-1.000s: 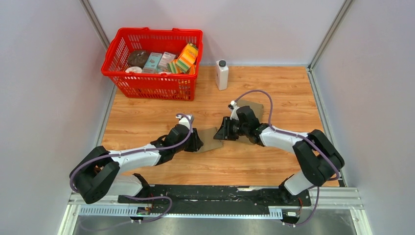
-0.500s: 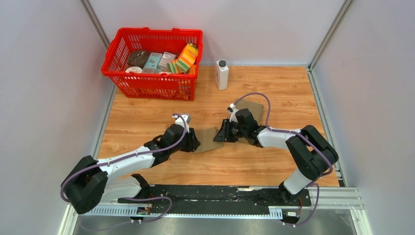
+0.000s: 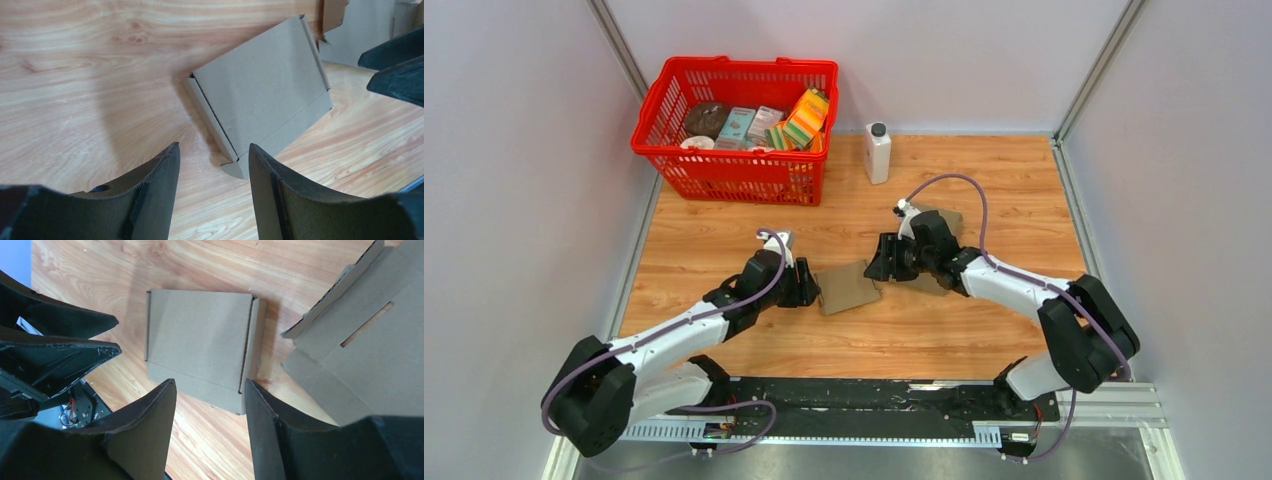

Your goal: Fold the paper box

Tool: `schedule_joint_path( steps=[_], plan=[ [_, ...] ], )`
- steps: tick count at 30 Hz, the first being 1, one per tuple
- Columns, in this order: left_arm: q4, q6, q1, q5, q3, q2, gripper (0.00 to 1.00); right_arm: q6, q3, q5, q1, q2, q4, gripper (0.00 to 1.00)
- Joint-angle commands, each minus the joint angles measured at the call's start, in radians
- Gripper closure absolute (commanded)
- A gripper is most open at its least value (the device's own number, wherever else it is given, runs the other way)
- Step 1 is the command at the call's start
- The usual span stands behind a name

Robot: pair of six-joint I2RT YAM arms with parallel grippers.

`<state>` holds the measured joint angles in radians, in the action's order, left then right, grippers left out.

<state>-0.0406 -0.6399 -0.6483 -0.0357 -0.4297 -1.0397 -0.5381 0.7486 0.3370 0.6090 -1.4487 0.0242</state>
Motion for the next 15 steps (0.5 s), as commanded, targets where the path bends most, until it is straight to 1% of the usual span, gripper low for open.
schedule_joint_path(
  steps=[1, 2, 3, 7, 10, 15],
  plan=[
    [0.126, -0.039, 0.013, 0.082, 0.009, -0.083, 0.39, 0.064, 0.064, -0.038, -0.009, -0.082, 0.045, 0.46],
    [0.142, -0.047, 0.013, 0.089, 0.008, -0.101, 0.39, 0.064, 0.069, -0.035, -0.009, -0.113, 0.04, 0.48],
    [0.156, -0.052, 0.013, 0.097, 0.006, -0.14, 0.4, 0.058, 0.063, -0.041, -0.011, -0.121, 0.017, 0.49],
    [0.226, -0.087, 0.015, 0.111, 0.009, -0.201, 0.43, 0.049, 0.04, -0.049, -0.011, -0.137, -0.017, 0.52],
    [0.287, -0.115, 0.015, 0.105, 0.046, -0.186, 0.44, 0.043, 0.017, -0.038, -0.023, -0.151, -0.056, 0.56],
    [0.28, -0.129, 0.018, 0.098, 0.065, -0.155, 0.38, -0.011, -0.032, 0.035, -0.073, -0.171, -0.131, 0.64]
  ],
)
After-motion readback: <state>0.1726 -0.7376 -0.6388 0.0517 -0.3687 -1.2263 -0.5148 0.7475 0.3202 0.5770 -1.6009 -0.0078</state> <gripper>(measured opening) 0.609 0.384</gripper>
